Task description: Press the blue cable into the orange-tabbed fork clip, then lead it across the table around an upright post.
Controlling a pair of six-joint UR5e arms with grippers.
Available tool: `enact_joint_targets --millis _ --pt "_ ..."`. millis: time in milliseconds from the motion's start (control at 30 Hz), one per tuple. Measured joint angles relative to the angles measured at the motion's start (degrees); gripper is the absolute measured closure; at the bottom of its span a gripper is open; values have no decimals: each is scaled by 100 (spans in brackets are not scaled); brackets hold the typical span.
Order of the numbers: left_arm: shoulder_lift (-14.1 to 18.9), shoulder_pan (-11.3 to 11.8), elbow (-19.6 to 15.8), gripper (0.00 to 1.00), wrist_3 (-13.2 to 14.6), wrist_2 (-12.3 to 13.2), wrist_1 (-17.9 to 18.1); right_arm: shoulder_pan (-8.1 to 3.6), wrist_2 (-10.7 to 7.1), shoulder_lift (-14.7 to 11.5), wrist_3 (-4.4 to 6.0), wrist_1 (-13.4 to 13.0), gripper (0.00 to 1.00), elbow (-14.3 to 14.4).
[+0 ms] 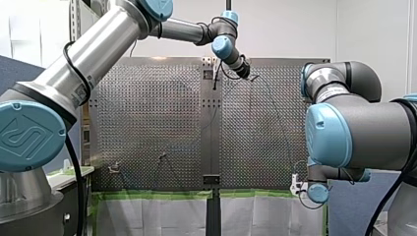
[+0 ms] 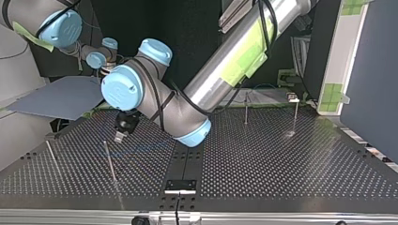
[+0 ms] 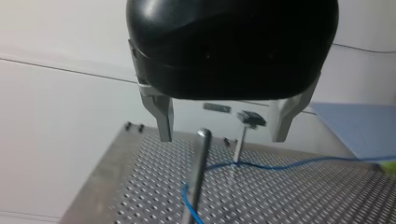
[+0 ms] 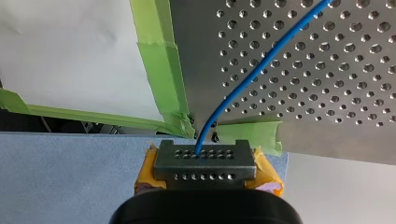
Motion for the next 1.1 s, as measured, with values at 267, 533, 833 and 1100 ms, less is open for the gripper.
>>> enact_joint_targets --millis 267,533,833,1100 --pt "1 -46 18 0 -279 264 168 -3 0 -1 0 0 100 0" --pt "1 -51 20 0 -307 216 158 -15 0 -1 0 3 100 0" --pt "1 -54 20 0 -294 59 30 -15 0 0 0 19 100 0" --pt "1 -65 19 0 -305 -365 -183 -2 -1 0 0 23 100 0"
